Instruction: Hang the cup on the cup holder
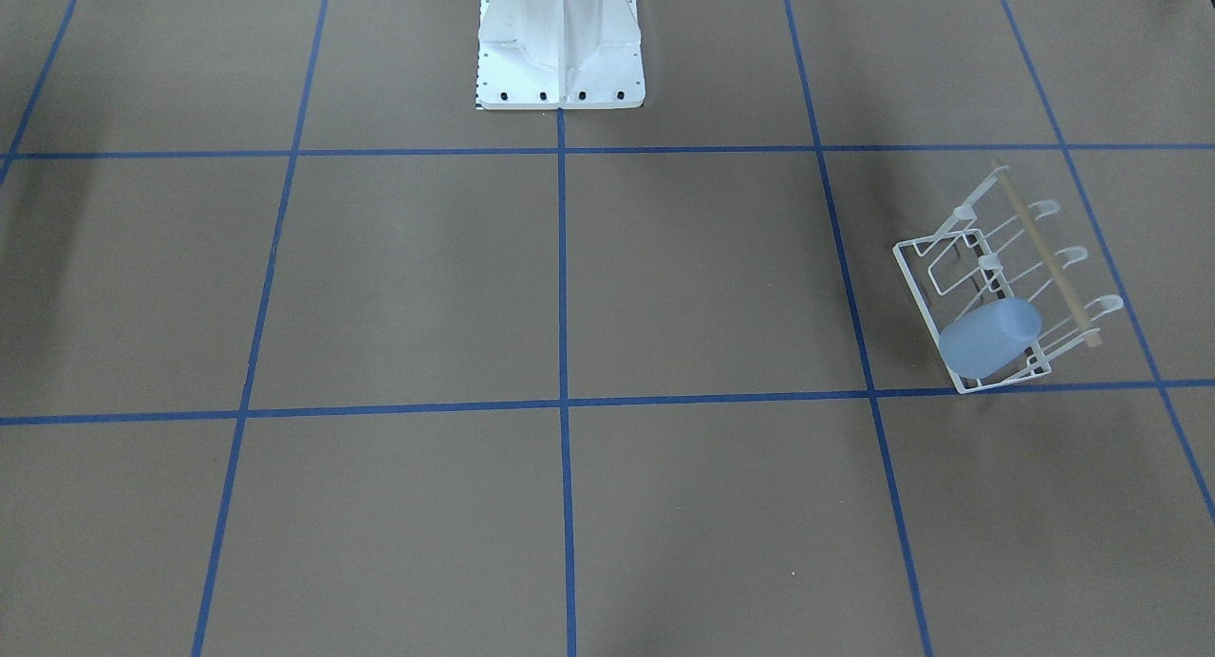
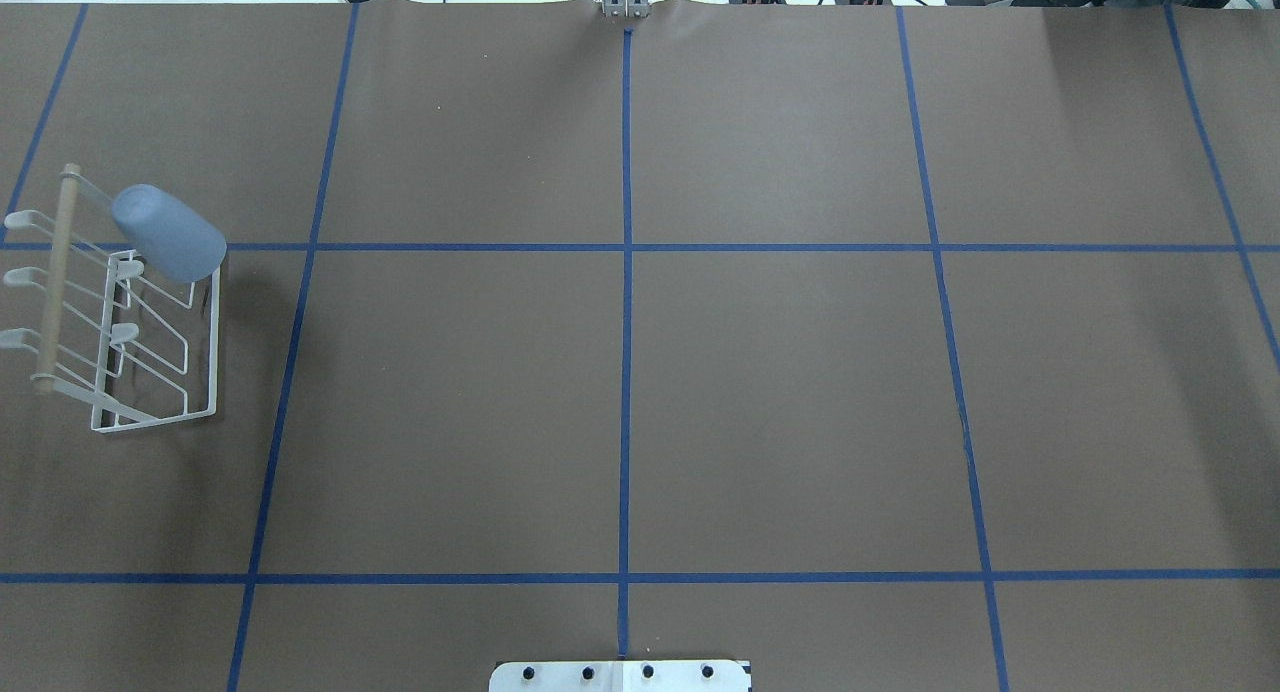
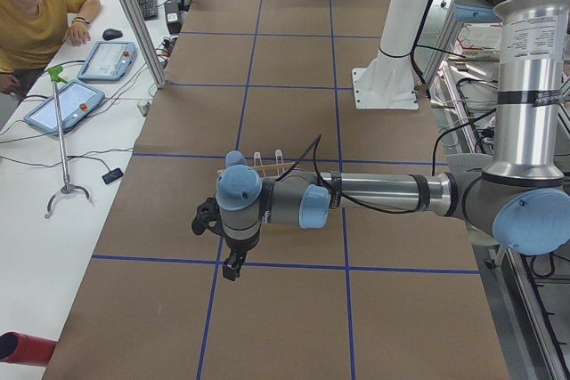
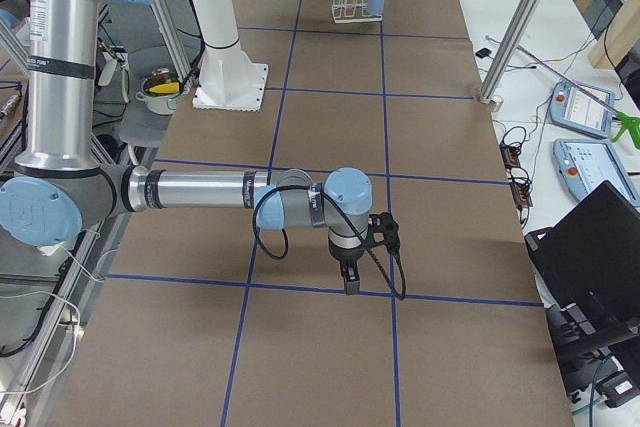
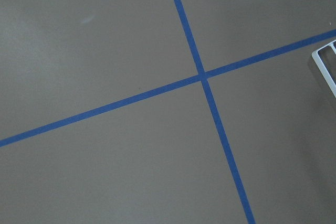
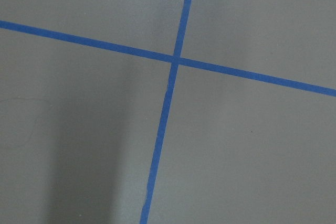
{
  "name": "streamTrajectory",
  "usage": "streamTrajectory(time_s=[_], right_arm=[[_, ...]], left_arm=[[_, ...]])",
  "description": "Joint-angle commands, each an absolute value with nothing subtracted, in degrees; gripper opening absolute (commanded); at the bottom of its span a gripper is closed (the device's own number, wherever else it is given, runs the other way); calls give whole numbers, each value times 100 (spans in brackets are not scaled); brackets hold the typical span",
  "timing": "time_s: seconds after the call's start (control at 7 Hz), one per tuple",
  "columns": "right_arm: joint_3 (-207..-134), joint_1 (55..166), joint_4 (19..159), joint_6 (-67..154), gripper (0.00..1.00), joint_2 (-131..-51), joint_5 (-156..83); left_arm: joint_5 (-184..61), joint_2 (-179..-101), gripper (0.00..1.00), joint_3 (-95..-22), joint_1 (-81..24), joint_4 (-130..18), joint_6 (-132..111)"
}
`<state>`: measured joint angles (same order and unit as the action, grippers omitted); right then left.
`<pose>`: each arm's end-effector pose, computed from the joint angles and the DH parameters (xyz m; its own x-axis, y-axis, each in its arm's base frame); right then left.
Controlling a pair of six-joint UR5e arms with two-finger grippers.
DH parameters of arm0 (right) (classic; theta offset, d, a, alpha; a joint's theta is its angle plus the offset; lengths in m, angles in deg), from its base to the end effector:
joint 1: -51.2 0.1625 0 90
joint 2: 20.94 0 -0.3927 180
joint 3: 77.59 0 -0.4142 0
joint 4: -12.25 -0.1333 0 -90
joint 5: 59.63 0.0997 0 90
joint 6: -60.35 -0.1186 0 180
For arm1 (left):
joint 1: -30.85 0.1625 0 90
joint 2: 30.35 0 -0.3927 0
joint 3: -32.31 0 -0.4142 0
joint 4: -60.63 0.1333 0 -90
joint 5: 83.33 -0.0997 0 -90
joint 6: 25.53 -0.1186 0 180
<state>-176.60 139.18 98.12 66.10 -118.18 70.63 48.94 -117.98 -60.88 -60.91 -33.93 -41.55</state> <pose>0.0399 -0.4747 0.6191 0.7530 -0.1924 0.6293 0.1111 0.9797 0.1667 -0.0690 -0.5035 0.6270 0.7212 0.3134 -0.6178 -0.1753 0.9454 0.2749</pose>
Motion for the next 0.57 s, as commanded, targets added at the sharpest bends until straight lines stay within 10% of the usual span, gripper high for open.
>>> streamTrajectory(time_s=[0.0, 0.43], right_arm=[[-17621, 13918, 9786, 6641, 100, -11815, 7062], [-17585, 13918, 9795, 6571, 100, -11815, 7036]], left_arm=[[4894, -11797, 98, -6094, -6091, -3394, -4153], [4956, -11789, 98, -6094, -6091, -3394, -4118]])
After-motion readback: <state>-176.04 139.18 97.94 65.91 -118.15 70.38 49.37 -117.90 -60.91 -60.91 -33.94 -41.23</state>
